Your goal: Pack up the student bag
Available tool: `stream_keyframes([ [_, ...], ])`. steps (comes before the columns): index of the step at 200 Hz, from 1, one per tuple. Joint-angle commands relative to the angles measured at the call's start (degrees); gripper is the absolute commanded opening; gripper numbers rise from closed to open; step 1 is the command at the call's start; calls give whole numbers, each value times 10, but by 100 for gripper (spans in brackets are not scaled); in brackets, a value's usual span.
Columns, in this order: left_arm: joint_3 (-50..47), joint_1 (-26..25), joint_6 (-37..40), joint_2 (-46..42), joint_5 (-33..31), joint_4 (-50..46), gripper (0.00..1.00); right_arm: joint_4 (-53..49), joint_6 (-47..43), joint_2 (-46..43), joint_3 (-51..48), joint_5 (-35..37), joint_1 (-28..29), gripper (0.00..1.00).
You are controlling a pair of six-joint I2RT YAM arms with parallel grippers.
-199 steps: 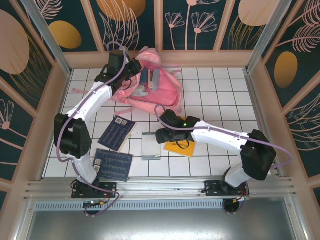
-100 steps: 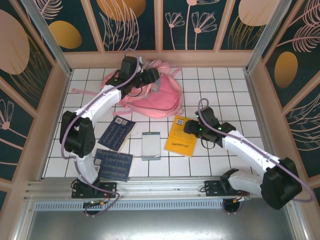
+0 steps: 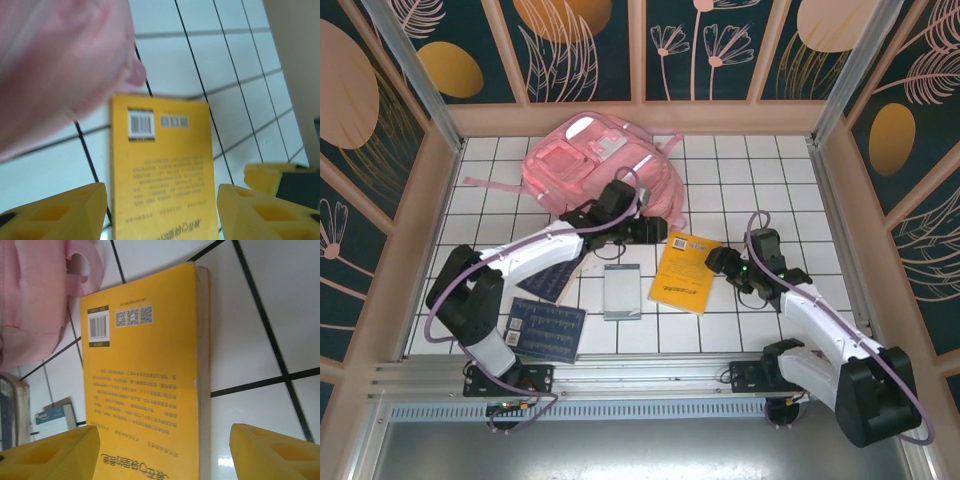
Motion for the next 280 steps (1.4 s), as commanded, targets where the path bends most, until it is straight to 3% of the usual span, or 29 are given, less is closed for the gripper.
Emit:
stream_keyframes([
  [1, -14, -15, 2, 48, 15, 23, 60, 57, 3, 19, -14, -80, -8, 69],
  [39, -3, -29, 1, 104, -2, 15, 60, 55, -12, 62, -17, -86, -9, 69],
  [103, 4, -38, -30, 176, 54, 56, 60, 75, -21, 111, -19, -71, -10, 67],
  [171, 15, -39, -31, 193, 77, 70, 57, 146, -6, 177, -26, -123, -10, 64],
  [227, 20, -43, -33, 200, 83, 75, 55, 165, 5, 171, -16, -150, -10, 54],
  [280, 16, -44, -28, 199, 71, 70, 54, 101, -8, 115, 9, -131, -10, 45],
])
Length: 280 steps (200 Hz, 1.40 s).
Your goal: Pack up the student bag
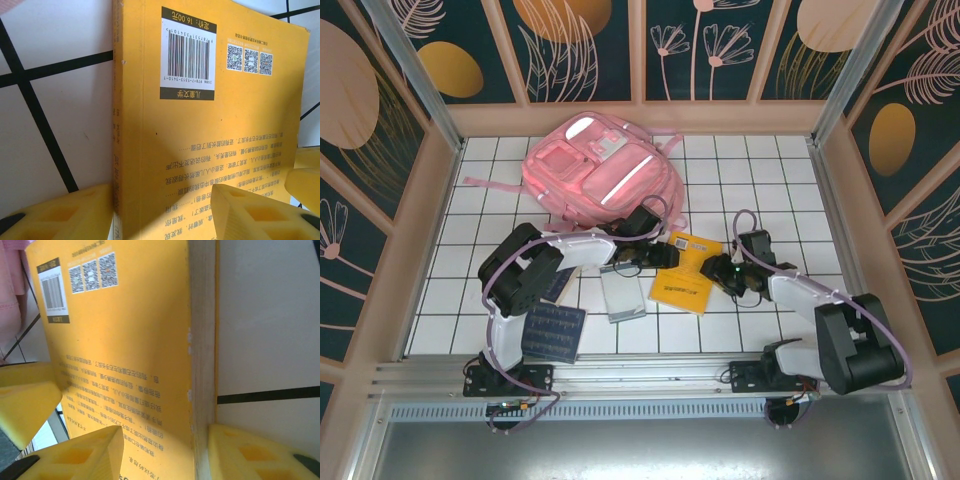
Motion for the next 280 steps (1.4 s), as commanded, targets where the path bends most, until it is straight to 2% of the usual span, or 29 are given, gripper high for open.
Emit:
stream_keyframes([
  [1, 5, -12, -1, 25, 22, 13, 54, 4, -6, -33, 27, -31, 8, 45],
  [33, 6, -12, -2, 25, 24, 14, 54, -5, -4, -41, 29, -32, 9, 40],
  [84, 6, -14, -2, 27, 28, 12, 54, 20, 20, -44, 25, -35, 17, 20],
  [102, 7, -13, -2, 26, 29, 12, 54, 22, 21, -40, 28, -31, 20, 17],
  [122, 9, -14, -2, 24, 28, 8, 53, 18, 18, -34, 30, -23, 23, 3],
  [132, 9, -14, -2, 17, 24, 5, 53, 10, 13, -33, 31, -17, 22, 0],
  [176, 19, -13, -1, -30, 4, -22, 57, -29, -8, -67, 45, 15, 20, 0],
  [221, 34, -9, 22, -93, -42, -72, 61, -50, -21, -97, 62, 23, 16, 0],
  [257, 26, 13, 29, -134, -41, -83, 63, -48, -26, -116, 68, 13, 13, 0],
  [280, 1, 38, 23, -153, -13, -68, 63, -46, -31, -135, 73, 5, 13, 0],
])
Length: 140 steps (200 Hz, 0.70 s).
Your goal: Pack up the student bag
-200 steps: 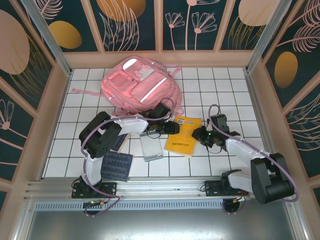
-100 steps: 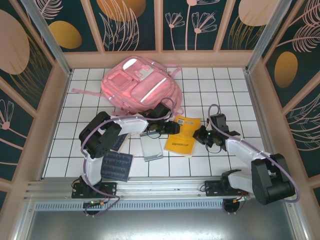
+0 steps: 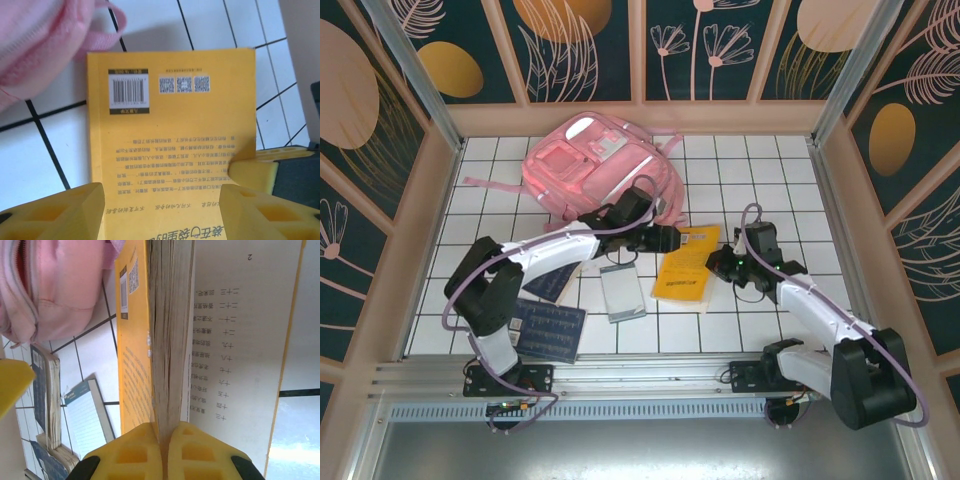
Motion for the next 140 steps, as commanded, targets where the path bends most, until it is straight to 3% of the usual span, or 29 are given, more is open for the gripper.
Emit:
stream_keyframes([
  [1, -19, 28, 6, -22, 20, -6, 63, 18, -15, -33, 33, -10, -2, 0],
  [37, -41, 42, 17, -57, 55, 13, 64, 5, -23, -62, 51, -18, -5, 0],
  [90, -73, 69, 39, -121, 42, 40, 68, -4, -39, -106, 91, -40, -5, 0],
  [140, -82, 91, 64, -139, 115, 81, 71, 11, -53, -118, 127, -107, -4, 0],
])
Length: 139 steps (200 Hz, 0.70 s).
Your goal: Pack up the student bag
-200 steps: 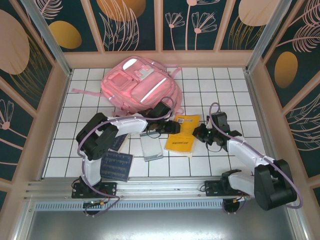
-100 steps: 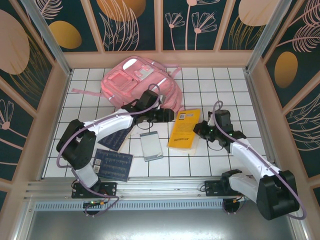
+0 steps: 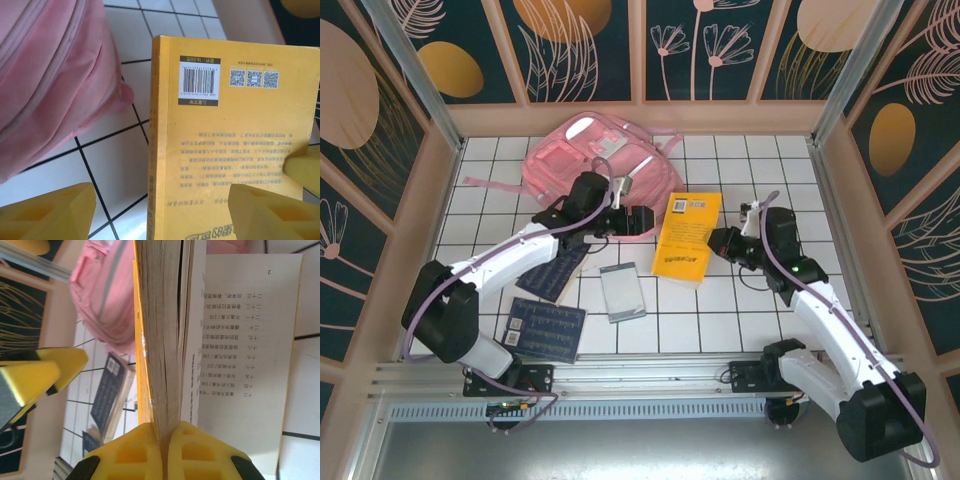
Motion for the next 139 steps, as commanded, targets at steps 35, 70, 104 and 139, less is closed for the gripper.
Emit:
stream_keyframes([
  [35, -11, 15, 7, -10, 107, 76, 72, 81, -7, -33, 55, -111, 4, 0],
  [70, -64, 15, -90, -14, 216, 247, 74, 130, 18, -37, 57, -144, 7, 0],
  [104, -108, 15, -179, -18, 271, 400, 71, 150, 26, -33, 56, -145, 16, 0],
  [139, -108, 15, -199, -27, 293, 448, 49, 140, 16, -24, 60, -128, 22, 0],
])
